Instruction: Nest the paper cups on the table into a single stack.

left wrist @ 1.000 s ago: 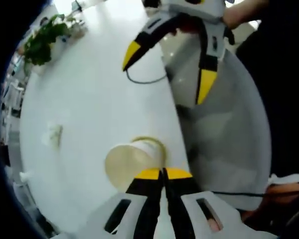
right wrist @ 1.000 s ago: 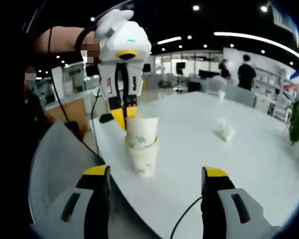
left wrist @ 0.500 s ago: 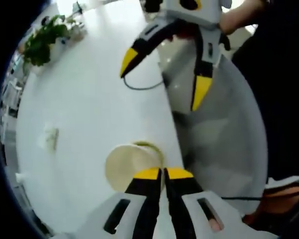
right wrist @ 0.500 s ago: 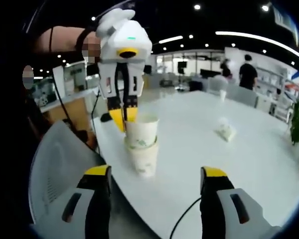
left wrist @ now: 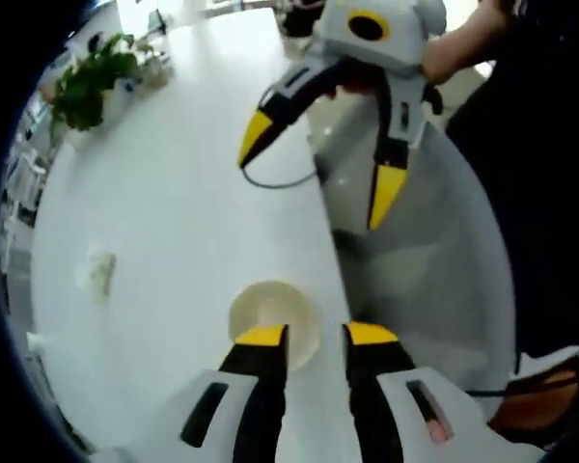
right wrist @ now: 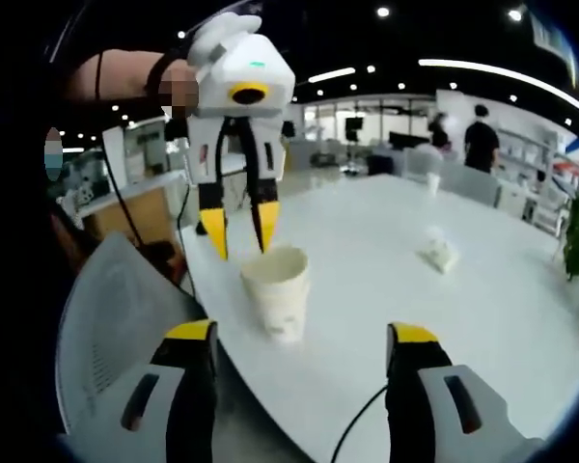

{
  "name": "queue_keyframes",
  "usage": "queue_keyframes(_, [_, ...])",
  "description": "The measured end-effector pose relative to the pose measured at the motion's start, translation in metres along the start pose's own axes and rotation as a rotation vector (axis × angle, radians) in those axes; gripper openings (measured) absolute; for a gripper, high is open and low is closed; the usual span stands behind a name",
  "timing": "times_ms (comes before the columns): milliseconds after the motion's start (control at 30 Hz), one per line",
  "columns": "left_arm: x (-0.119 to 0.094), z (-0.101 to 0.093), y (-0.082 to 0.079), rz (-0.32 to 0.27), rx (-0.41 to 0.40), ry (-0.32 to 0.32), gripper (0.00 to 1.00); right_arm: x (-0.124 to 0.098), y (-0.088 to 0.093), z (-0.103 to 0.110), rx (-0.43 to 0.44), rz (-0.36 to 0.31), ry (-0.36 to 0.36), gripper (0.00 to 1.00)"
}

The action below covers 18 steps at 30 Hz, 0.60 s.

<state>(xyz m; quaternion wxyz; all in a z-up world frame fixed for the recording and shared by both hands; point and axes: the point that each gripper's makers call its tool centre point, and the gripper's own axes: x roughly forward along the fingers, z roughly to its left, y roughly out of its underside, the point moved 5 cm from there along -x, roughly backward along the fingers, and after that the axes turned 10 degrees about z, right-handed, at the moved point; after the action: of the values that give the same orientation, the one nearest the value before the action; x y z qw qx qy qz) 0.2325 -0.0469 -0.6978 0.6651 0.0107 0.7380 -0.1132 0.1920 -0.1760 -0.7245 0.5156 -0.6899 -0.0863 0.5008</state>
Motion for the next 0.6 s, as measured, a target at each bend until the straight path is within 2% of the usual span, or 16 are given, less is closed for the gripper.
queue_keyframes(233, [-0.001, -0.003, 0.003, 0.002, -0.018, 0.013, 0.19, 0.001, -0.001, 0.003, -0.007, 0.004, -0.004, 0.69])
queue_keyframes(300, [-0.002, -0.003, 0.003, -0.008, -0.016, 0.011, 0.17, 0.001, -0.001, 0.003, -0.006, 0.0, -0.003, 0.69])
queue_keyframes(467, [-0.007, 0.0, 0.002, -0.042, -0.056, -0.002, 0.2, 0.002, -0.002, 0.003, -0.007, 0.003, -0.006, 0.69])
queue_keyframes(533, [-0.01, -0.002, 0.002, -0.065, -0.044, 0.002, 0.17, 0.002, -0.001, 0.004, -0.014, 0.007, -0.008, 0.69])
queue_keyframes(600, [-0.013, -0.001, 0.001, -0.087, -0.069, 0.004, 0.16, 0.003, -0.002, 0.004, -0.013, 0.006, -0.012, 0.69])
